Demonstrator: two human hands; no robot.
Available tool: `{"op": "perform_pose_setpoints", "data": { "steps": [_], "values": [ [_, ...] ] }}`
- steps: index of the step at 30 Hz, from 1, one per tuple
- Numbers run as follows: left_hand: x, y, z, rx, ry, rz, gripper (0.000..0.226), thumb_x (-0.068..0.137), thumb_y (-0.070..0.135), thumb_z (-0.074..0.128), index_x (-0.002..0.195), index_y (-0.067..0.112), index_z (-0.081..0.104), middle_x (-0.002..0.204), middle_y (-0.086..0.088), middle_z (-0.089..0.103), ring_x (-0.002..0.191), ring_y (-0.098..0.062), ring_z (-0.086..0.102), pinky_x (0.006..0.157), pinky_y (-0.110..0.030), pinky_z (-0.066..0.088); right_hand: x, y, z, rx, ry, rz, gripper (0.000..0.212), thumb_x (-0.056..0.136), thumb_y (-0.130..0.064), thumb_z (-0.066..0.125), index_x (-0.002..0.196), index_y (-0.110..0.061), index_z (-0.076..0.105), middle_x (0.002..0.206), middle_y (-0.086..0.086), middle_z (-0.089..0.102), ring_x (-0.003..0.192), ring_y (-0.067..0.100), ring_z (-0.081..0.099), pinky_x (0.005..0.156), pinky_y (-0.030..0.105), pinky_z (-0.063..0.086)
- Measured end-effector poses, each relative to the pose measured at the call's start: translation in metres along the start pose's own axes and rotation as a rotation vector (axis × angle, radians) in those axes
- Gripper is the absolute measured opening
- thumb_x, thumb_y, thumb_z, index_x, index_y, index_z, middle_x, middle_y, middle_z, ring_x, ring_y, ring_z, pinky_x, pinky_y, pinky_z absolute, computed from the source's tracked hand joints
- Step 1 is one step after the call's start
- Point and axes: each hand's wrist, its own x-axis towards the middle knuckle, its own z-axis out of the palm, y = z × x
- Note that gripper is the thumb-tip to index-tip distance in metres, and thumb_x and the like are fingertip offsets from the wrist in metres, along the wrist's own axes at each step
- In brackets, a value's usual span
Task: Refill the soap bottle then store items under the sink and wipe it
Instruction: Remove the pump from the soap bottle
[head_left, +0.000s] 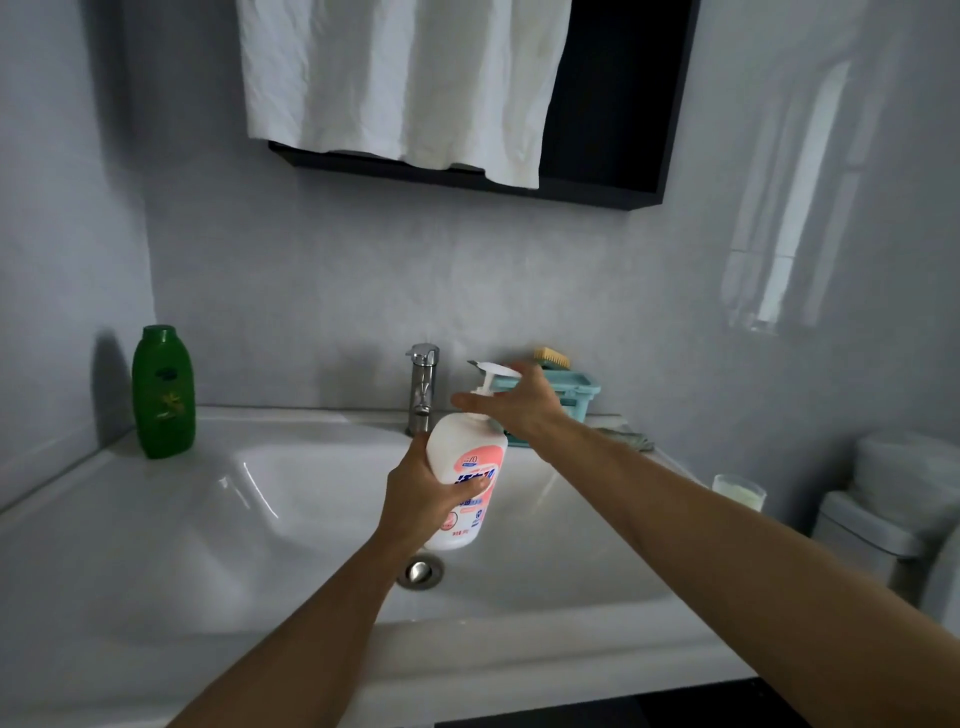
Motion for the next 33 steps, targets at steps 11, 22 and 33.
{"op": "perform_pose_setpoints", "data": {
  "steps": [11, 22, 33],
  "values": [
    [0.000, -0.004, -0.001, -0.006, -0.040, 0.006, 0.064, 0.066, 0.025, 0.087, 0.120, 0.019, 0.054, 0.100, 0.005, 0.065, 0.087, -0.013, 0.060, 0.062, -0.009, 0.041, 0.022, -0.011, -0.032, 0.094, 0.081, -0.009, 0.090, 0.061, -0.028, 0.086, 0.134, -0.015, 0.034, 0.125, 0.009, 0.051, 0.106, 0.023, 0.055, 0.096, 0.032, 0.045],
    [-0.001, -0.004, 0.000, -0.009, -0.053, 0.020, 0.065, 0.065, 0.025, 0.088, 0.120, 0.019, 0.054, 0.099, 0.005, 0.064, 0.087, -0.014, 0.061, 0.064, -0.011, 0.044, 0.026, -0.006, -0.064, 0.208, 0.102, 0.032, 0.086, 0.065, -0.024, 0.084, 0.135, -0.012, 0.035, 0.127, 0.015, 0.055, 0.098, 0.023, 0.064, 0.090, 0.031, 0.048],
    [-0.002, -0.004, 0.000, 0.014, -0.057, 0.038, 0.066, 0.065, 0.025, 0.088, 0.121, 0.021, 0.053, 0.097, 0.007, 0.063, 0.085, -0.012, 0.059, 0.063, -0.009, 0.041, 0.035, -0.003, -0.099, 0.235, 0.154, 0.042, 0.091, 0.062, -0.023, 0.085, 0.137, -0.008, 0.036, 0.119, 0.016, 0.059, 0.093, 0.024, 0.066, 0.077, 0.030, 0.046]
  ]
}}
